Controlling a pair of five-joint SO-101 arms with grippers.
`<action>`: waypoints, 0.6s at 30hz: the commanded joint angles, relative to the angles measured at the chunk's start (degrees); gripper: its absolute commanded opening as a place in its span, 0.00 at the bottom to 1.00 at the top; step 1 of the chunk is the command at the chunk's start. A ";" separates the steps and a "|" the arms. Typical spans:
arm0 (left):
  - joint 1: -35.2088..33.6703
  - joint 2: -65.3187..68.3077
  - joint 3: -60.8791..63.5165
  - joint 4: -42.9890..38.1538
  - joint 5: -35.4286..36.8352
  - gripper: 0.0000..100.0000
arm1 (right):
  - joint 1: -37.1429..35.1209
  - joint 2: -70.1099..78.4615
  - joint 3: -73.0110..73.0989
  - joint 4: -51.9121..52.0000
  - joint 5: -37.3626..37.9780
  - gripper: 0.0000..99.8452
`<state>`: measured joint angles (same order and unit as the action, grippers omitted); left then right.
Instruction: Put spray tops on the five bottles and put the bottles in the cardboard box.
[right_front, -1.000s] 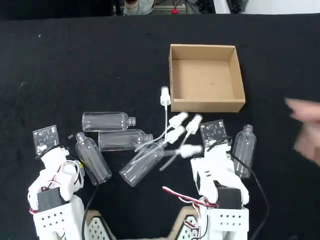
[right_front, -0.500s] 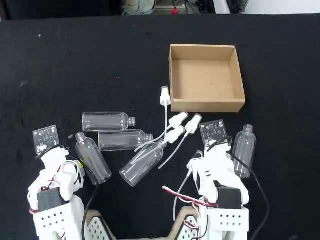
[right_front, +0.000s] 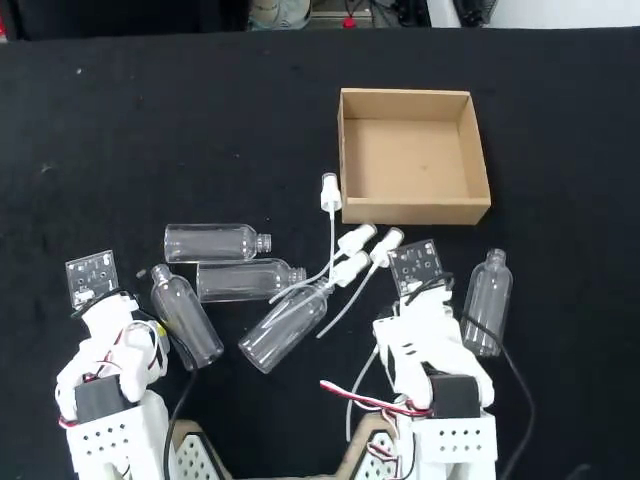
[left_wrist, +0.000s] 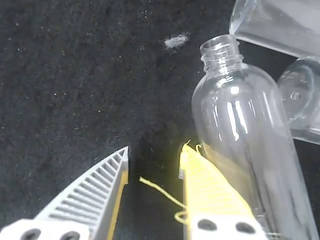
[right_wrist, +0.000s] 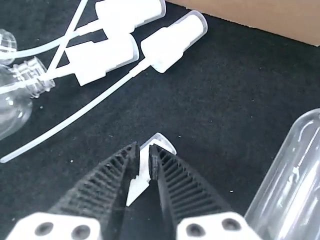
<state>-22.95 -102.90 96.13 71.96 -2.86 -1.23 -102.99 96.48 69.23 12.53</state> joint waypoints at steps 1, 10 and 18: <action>-0.57 -0.35 1.27 0.35 0.18 0.17 | -0.44 -5.49 -0.04 0.26 -0.09 0.02; -0.66 -0.35 1.27 0.35 0.00 0.16 | 0.79 -4.88 -18.33 0.35 14.24 0.03; -0.66 -0.35 1.27 0.35 0.00 0.16 | 17.85 3.82 -34.33 0.35 11.08 0.03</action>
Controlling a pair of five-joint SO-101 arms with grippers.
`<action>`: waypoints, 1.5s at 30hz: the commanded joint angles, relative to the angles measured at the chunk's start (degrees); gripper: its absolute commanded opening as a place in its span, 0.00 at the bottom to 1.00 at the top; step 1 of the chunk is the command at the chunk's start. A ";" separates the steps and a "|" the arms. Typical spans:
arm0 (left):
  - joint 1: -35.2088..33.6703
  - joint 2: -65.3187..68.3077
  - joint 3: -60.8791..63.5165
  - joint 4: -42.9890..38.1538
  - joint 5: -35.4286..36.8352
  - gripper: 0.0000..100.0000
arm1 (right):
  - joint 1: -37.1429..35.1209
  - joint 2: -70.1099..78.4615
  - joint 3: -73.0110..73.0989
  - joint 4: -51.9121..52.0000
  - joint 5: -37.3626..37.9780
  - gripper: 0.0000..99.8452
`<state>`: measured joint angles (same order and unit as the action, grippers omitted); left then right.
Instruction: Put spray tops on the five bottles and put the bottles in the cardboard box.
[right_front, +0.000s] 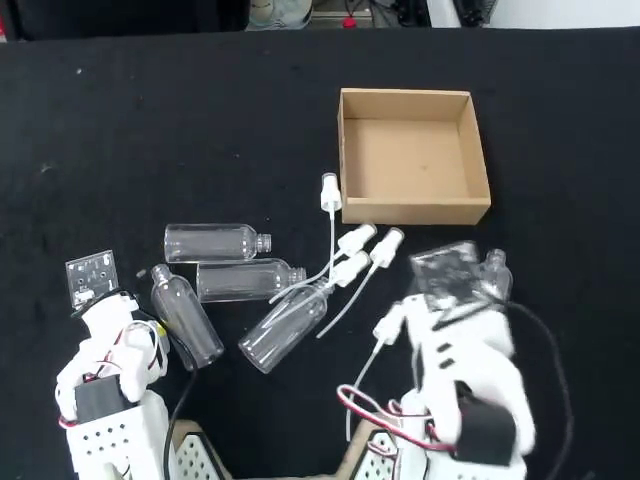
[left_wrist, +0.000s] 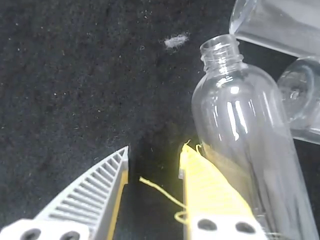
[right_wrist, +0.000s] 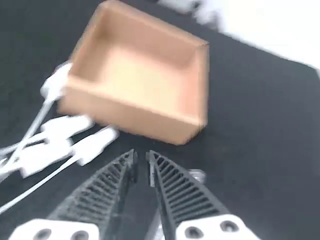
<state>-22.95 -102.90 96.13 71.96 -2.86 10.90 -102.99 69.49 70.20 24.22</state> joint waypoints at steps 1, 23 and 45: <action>-0.66 -0.35 1.27 0.35 0.00 0.16 | 6.77 7.87 -9.19 -0.35 -0.62 0.05; -0.75 -0.35 1.27 0.35 0.00 0.16 | 17.41 81.36 -43.38 8.62 -9.05 0.30; -0.75 -0.35 1.27 0.35 0.00 0.16 | 18.37 112.13 -52.26 4.48 -8.79 0.28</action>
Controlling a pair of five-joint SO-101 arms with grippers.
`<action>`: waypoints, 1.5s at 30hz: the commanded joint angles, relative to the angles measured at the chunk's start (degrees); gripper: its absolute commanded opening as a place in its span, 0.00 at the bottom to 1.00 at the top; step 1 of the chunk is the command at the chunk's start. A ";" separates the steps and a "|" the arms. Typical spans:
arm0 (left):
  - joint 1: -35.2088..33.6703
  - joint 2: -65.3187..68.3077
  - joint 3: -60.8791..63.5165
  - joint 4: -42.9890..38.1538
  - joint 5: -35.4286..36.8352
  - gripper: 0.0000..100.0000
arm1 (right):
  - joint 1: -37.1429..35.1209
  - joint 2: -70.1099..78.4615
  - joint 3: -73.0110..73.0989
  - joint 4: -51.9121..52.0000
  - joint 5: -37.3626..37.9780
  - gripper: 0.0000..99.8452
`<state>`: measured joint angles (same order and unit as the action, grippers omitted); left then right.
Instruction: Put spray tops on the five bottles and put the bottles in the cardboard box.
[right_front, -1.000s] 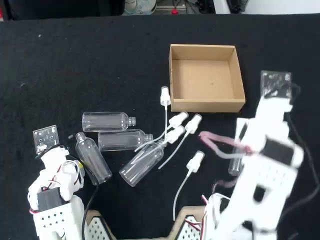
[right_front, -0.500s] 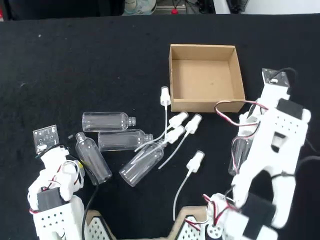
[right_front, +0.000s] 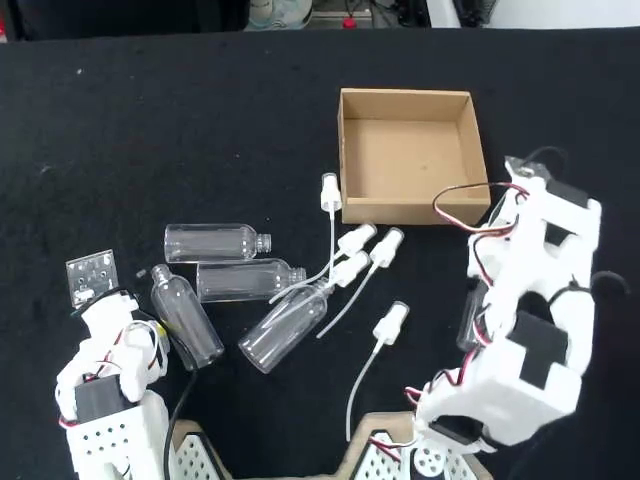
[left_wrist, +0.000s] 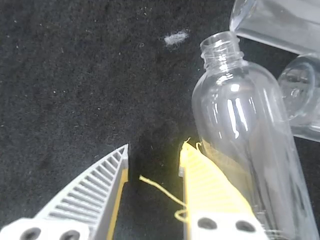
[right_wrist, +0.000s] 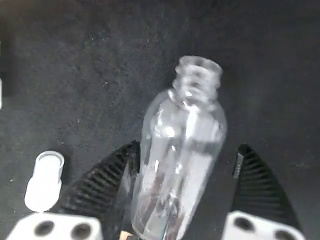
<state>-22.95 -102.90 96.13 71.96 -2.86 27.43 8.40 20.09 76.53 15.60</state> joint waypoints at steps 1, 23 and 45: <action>-0.75 -0.35 1.27 0.35 0.00 0.16 | 1.85 1.45 -2.95 -1.85 -0.09 0.28; -0.84 -0.35 1.27 0.35 0.00 0.16 | 11.25 -14.37 -8.48 -9.32 6.77 0.13; -0.84 -0.35 1.27 0.35 0.00 0.16 | 7.03 -65.45 62.81 -75.52 -2.46 0.13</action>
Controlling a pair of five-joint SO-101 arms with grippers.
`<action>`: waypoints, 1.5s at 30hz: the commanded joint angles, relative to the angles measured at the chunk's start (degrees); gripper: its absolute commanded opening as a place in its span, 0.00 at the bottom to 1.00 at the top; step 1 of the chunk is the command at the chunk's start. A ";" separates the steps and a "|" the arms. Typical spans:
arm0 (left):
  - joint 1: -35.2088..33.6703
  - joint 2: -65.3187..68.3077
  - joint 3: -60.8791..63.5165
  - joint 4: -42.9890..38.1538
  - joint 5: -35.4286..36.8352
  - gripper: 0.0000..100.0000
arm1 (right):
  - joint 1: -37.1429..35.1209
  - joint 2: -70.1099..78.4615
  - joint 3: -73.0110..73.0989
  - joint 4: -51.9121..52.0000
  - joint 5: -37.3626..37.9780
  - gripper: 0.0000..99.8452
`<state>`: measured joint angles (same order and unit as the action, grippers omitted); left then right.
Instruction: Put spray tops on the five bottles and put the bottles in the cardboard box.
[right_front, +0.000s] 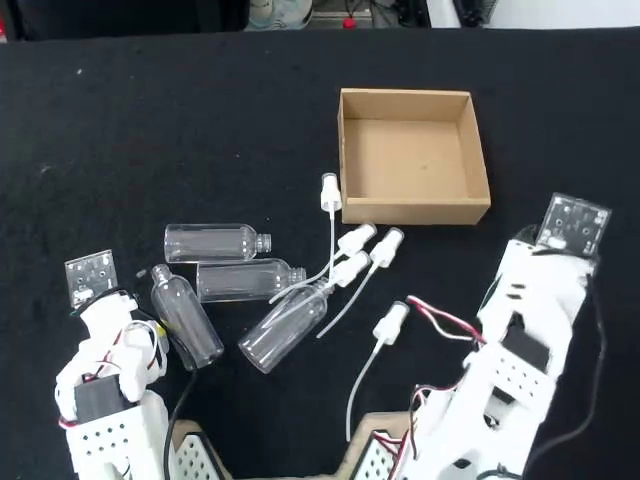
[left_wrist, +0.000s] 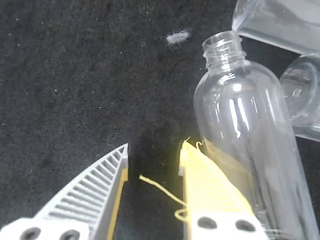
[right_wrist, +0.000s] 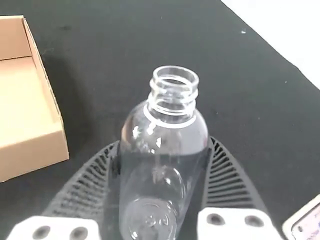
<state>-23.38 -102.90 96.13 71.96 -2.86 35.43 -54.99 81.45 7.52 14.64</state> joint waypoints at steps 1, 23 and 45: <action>-0.40 -0.35 1.27 0.35 0.00 0.16 | -0.97 -2.07 2.86 -9.23 -2.20 0.13; -0.40 -0.35 1.27 0.35 0.00 0.16 | -0.88 -2.33 14.64 -13.10 -3.08 0.13; -0.40 -0.35 1.27 0.35 0.00 0.16 | -0.44 -2.51 14.46 -8.44 -2.99 0.28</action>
<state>-23.30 -102.90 96.13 71.96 -2.77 35.08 -56.66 96.04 -1.36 11.91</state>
